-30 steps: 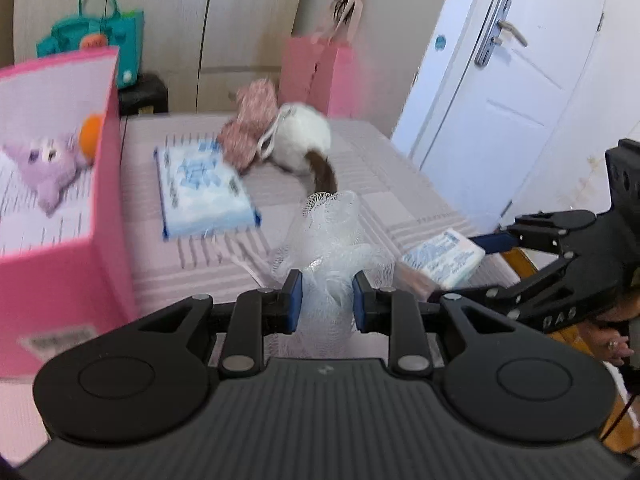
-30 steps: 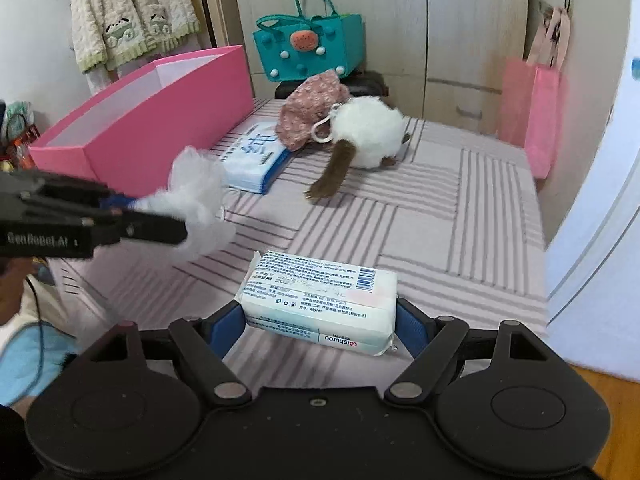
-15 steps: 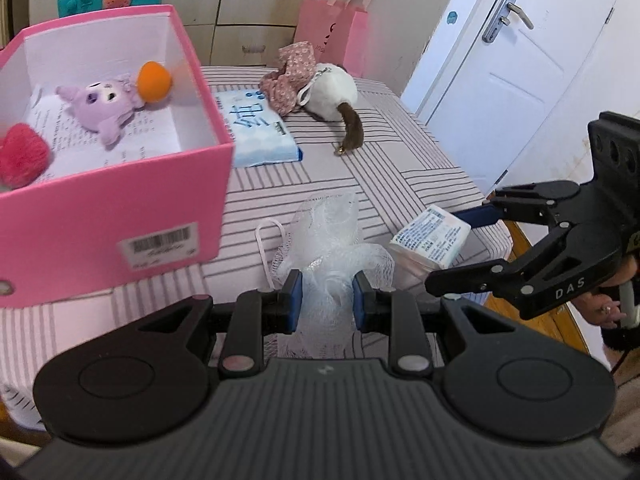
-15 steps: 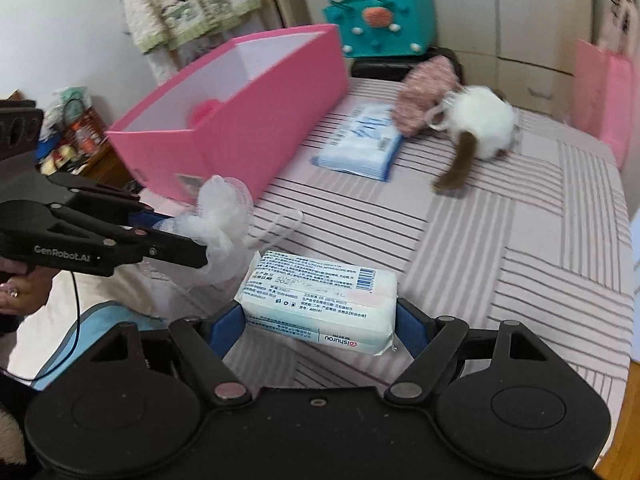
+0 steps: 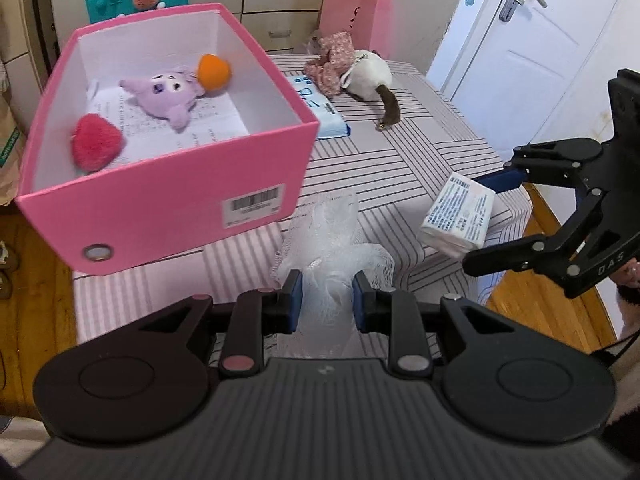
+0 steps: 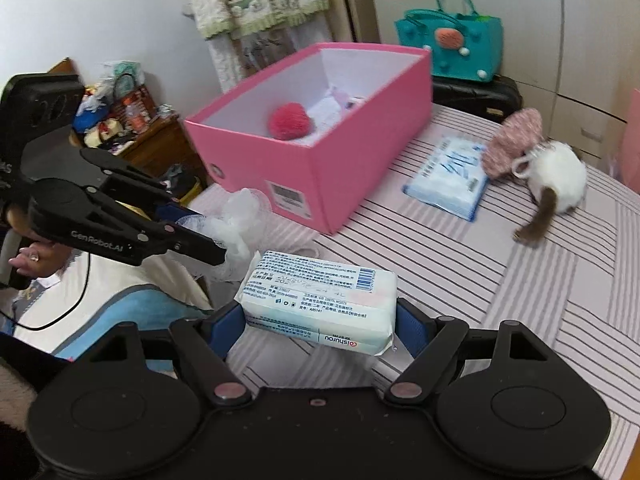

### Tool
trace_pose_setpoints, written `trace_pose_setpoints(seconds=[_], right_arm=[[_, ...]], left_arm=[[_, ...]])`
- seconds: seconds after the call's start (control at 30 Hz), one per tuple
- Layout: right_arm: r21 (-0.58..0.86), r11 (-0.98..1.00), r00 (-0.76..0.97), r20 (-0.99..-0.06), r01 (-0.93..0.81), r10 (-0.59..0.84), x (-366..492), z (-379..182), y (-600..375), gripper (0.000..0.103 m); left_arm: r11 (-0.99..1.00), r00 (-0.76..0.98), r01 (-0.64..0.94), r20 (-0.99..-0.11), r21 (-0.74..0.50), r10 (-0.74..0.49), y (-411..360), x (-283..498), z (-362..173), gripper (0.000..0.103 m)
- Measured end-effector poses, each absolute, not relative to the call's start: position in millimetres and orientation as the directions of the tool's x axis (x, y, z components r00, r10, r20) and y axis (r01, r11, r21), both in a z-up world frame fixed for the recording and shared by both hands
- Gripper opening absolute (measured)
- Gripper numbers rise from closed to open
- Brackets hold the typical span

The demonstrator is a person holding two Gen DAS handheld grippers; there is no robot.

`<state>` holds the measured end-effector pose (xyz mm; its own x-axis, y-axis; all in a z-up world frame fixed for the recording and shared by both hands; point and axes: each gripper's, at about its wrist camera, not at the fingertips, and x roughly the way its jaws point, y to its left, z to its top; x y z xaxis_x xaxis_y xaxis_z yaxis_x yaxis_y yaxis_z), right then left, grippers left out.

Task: Organize soft objects
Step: 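Lift the mesh pouf and soap bar and carry both over the pink box, then open both grippers to drop the pouf and soap into the box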

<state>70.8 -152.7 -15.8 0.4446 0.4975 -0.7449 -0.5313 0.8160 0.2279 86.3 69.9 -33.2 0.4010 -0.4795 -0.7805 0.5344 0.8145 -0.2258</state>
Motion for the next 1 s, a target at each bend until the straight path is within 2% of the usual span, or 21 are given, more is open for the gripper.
trace_pose_setpoints(seconds=[0.3, 0.8, 0.9, 1.0], right_arm=[[0.211, 0.774, 0.448, -0.712, -0.597, 0.54, 76.0, 5.9, -123.4, 0.083], [0.045, 0.743, 0.604, -0.551, -0.668, 0.576, 126.9, 65.2, -94.6, 0.083], [-0.013, 0.735, 0.622, -0.544, -0.678, 0.564, 149.5, 63.6, -83.1, 0.083], [-0.086, 0.731, 0.645, -0.549, -0.677, 0.532, 173.1, 59.0, -71.9, 0.083]], left_arm=[[0.844, 0.459, 0.508, -0.775, -0.173, -0.435, 105.3, 87.0, -5.1, 0.024], [0.845, 0.638, 0.504, -0.582, -0.179, -0.504, 124.7, 121.2, 42.1, 0.024], [0.847, 0.656, 0.492, -0.553, -0.203, -0.514, 126.7, 141.1, 42.3, 0.024], [0.879, 0.718, 0.443, -0.517, -0.177, -0.466, 130.2, 162.2, 37.0, 0.024]])
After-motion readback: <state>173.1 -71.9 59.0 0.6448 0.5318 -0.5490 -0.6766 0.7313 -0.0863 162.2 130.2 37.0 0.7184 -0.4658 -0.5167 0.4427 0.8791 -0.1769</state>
